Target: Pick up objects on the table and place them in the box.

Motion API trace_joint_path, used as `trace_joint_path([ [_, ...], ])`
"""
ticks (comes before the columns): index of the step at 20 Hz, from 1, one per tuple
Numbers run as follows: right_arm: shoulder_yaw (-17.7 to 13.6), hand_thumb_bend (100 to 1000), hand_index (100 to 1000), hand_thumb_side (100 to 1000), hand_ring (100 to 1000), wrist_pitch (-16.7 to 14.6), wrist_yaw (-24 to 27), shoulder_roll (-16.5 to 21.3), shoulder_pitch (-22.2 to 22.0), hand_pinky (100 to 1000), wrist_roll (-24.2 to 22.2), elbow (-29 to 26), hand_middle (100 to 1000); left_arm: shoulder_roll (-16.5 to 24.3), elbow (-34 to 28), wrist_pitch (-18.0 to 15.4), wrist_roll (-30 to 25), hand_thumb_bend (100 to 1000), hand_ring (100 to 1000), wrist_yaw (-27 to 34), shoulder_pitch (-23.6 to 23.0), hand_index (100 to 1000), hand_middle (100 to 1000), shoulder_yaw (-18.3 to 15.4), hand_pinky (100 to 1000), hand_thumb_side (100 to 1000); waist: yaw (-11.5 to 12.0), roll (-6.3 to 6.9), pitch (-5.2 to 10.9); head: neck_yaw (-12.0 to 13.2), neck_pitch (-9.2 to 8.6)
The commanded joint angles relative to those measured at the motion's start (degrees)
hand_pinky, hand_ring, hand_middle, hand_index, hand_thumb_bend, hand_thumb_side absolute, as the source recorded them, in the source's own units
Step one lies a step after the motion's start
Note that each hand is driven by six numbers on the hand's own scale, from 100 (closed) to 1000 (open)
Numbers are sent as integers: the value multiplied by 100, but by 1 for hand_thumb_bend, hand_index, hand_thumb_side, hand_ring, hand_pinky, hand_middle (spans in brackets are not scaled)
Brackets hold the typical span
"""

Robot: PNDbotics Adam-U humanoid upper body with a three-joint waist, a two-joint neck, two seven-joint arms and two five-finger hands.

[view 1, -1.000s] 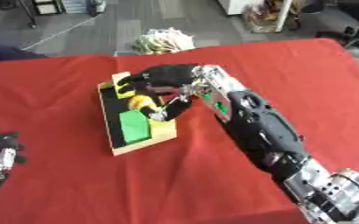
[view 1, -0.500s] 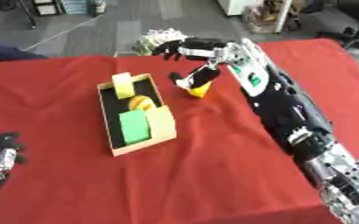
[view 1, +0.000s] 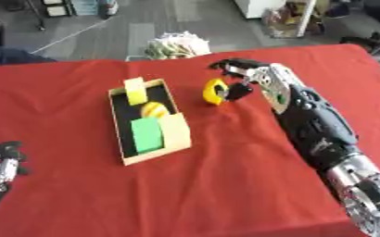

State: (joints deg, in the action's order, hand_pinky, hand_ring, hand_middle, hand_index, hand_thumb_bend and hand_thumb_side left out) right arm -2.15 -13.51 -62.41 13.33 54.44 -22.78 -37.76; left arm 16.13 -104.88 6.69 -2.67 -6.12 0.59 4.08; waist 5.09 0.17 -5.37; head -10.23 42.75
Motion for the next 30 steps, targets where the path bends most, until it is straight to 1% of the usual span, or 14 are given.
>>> trace_joint_path([
  [1,-75,100,988,223,862,103,-293,16,92,800,182,150,924,55,-69,-12,-32,100,536,18,55,785,572,-12,738,650,37,86,126,-49,-62],
  [3,-85,100,962,236,818,149,-443,-10,71,770,286,215,851,55,-72,-8,-31,100,535,20,51,785,572,-15,738,649,67,93,117,-70,-56],
  [5,-95,100,909,243,733,195,-576,-38,49,710,440,239,737,49,-72,-5,-29,100,534,22,52,785,572,-14,737,651,85,96,113,-88,-44],
  [7,-112,100,781,234,624,230,-661,-56,33,656,701,206,561,43,-68,-4,-31,100,534,24,50,785,571,-10,737,652,95,94,113,-103,-33],
  [8,-121,100,671,222,558,247,-678,-61,33,612,893,157,475,43,-65,-3,-29,100,534,24,49,785,571,-12,737,651,98,91,114,-107,-34],
  [11,-106,100,526,165,456,188,-542,-79,52,525,1537,-86,343,48,-63,-4,-12,100,533,24,47,784,570,-22,737,650,101,80,120,-106,-36],
  [15,87,100,501,128,434,-118,174,-136,140,495,2028,-623,312,46,-57,-4,10,100,532,23,51,784,569,-30,737,651,105,64,126,-107,-34],
  [17,275,100,510,131,443,-279,595,-210,197,500,1983,-881,320,43,-53,-5,13,100,531,22,53,784,569,-27,736,651,123,60,128,-120,-30],
  [20,567,100,532,145,464,-484,998,-414,265,519,1633,-1075,341,39,-50,-7,6,100,531,26,59,783,569,-12,736,651,174,64,130,-155,-26],
  [22,691,100,540,152,474,-594,1039,-595,294,531,1394,-1061,351,32,-49,-8,-12,100,531,32,67,783,569,8,736,651,222,74,131,-188,-20],
  [23,726,100,545,106,481,-636,1001,-689,296,537,1301,-1024,353,29,-48,-8,-23,100,531,34,70,783,568,18,736,651,249,82,130,-202,-20],
  [24,746,100,550,163,486,-668,943,-784,289,543,1228,-971,362,28,-50,-6,-33,100,530,33,74,783,568,26,736,650,282,89,130,-221,-21],
  [27,735,100,564,171,496,-706,680,-1037,256,552,1144,-791,377,38,-58,-8,-58,100,530,44,93,783,568,51,736,649,394,84,126,-283,-23],
  [30,708,100,619,169,531,-717,341,-1193,222,581,1197,-656,442,41,-59,-7,-75,100,529,51,98,783,567,66,736,650,474,82,125,-312,-24],
])
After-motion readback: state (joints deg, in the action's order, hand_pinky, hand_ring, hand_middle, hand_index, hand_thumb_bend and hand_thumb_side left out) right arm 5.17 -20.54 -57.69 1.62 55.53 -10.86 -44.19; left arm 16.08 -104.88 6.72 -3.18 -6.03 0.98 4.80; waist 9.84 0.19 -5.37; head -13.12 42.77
